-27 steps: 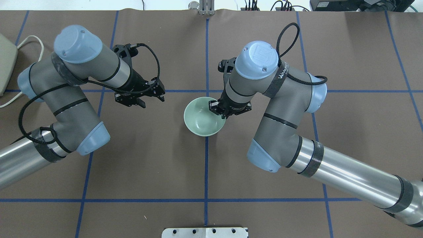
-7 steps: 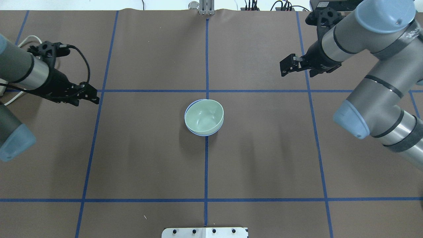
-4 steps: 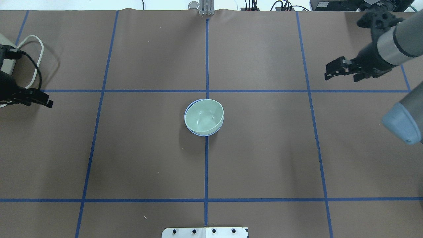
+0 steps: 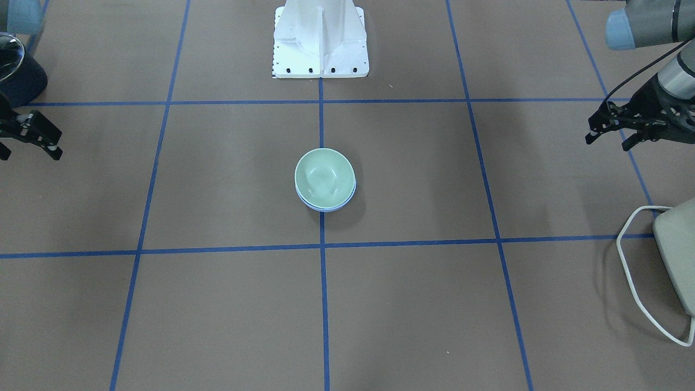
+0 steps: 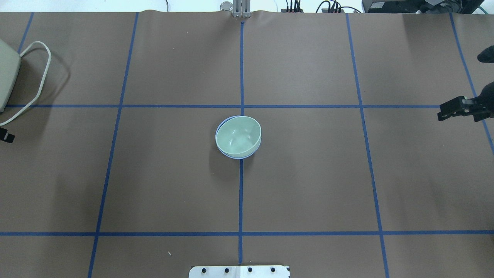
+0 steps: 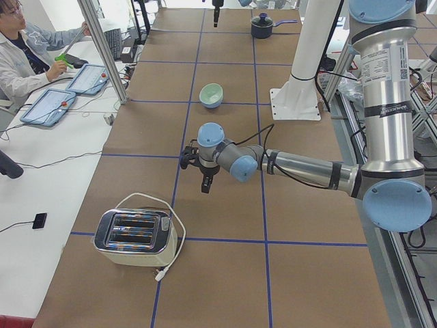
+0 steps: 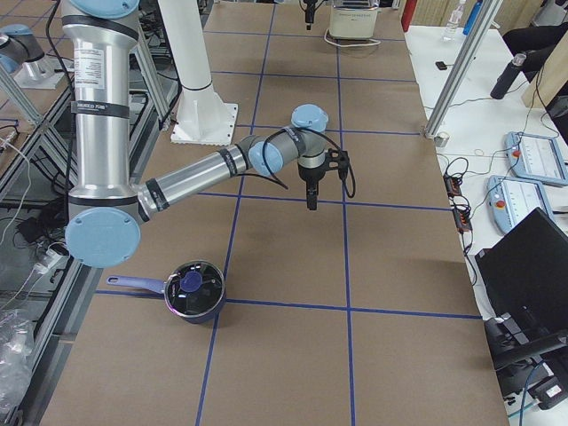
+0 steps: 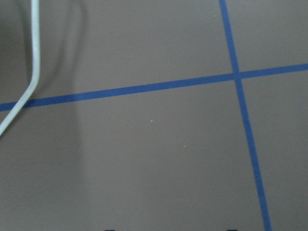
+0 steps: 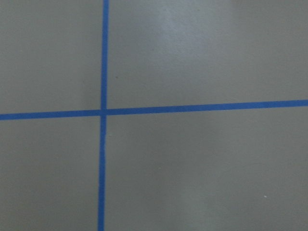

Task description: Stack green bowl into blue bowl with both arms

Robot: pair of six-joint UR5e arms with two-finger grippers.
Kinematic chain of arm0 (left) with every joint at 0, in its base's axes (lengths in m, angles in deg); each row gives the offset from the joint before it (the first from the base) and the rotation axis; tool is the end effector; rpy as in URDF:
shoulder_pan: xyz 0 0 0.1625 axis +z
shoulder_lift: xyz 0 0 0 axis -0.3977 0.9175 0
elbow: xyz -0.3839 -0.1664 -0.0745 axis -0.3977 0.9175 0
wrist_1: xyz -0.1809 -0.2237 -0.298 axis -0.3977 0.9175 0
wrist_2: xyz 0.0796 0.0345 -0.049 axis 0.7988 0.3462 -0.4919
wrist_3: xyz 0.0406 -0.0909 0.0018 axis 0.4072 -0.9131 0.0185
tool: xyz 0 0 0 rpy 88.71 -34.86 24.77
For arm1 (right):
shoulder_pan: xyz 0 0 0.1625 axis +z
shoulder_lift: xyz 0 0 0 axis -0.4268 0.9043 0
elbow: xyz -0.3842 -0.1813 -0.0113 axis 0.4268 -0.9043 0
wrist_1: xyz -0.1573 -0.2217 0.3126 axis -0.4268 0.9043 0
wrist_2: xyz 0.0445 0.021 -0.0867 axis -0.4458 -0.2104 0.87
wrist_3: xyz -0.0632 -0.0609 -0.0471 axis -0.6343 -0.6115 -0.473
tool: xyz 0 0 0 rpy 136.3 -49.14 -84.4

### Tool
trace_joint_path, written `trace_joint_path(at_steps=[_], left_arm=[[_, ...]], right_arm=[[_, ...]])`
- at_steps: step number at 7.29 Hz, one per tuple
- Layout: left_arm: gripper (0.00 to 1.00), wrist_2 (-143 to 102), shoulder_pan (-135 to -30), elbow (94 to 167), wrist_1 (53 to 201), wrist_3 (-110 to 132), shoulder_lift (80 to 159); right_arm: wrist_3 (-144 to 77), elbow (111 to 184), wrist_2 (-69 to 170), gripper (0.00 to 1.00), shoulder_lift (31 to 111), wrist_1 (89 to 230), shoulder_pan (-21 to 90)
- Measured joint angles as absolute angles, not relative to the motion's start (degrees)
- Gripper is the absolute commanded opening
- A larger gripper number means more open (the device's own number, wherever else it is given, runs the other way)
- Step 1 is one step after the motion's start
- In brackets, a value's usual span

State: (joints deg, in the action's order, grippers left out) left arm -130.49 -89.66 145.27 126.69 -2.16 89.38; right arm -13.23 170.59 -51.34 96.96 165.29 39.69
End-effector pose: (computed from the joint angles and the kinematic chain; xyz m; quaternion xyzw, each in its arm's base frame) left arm 0.1141 -0.4254 0.5573 0.0741 0.4170 0.0627 0.9037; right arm -0.1225 -0.4424 0.4719 0.0474 -0.3680 0.0230 0.9283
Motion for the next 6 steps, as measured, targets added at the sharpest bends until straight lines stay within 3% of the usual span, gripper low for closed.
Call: trace_joint_path(at_steps=[6], left_arm=[[0.99, -131.4, -94.5, 135.8, 138.1, -1.5, 84.0]], right_arm=[[-36.6, 163.8, -57.1, 1.00, 105.2, 166.0, 54.3]])
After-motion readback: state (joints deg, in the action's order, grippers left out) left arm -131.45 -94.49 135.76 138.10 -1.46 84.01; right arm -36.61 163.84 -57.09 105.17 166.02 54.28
